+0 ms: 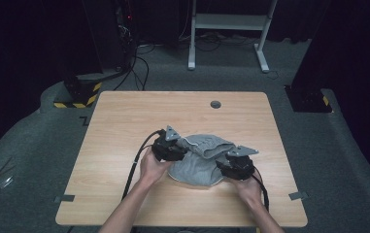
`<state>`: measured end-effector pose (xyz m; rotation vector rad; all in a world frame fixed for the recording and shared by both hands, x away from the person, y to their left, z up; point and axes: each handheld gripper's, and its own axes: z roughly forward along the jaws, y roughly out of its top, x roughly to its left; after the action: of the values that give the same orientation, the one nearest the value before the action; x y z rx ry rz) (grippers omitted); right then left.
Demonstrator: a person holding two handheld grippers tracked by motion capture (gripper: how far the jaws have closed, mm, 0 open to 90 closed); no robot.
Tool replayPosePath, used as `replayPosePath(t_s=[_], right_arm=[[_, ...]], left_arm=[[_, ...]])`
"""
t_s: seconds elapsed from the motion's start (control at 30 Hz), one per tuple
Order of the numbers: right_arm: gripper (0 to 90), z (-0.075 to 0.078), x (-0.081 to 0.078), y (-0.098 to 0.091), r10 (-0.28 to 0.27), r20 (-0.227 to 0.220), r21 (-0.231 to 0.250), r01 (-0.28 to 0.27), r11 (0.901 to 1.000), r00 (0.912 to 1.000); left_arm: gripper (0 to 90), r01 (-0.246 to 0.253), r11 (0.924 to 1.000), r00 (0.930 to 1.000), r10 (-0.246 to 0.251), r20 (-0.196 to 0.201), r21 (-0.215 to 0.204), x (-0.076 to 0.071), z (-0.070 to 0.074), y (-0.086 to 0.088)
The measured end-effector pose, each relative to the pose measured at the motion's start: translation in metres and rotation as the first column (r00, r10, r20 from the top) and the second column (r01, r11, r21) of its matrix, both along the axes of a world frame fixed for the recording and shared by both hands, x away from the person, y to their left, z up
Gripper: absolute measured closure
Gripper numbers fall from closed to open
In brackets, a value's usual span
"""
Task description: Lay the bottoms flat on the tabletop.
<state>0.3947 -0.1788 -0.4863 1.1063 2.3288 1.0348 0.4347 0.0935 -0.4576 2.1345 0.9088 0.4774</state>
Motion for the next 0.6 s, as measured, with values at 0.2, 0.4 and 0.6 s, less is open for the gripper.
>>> replayPosePath(t_s=[0.2,0.4,0.6], right_arm=[[45.7,-0.008,0.01,0.014,0.001,-0.033,0.009,0.0,1.0,0.9995],[74.1,-0.017,0.015,0.031,0.073,-0.075,-0.047,-0.077,0.9959,0.9944],[88.9,-0.022,0.007,0.029,0.126,-0.095,-0.058,-0.132,0.9896,0.9875]], left_arm=[[42.2,0.025,0.998,0.9991,-0.023,-0.036,0.058,0.012,-0.006,-0.018],[75.7,0.031,0.9995,0.9928,-0.031,-0.116,0.002,0.016,-0.008,-0.016],[88.4,0.044,0.9987,0.9859,-0.048,-0.161,-0.026,0.009,-0.007,-0.005]])
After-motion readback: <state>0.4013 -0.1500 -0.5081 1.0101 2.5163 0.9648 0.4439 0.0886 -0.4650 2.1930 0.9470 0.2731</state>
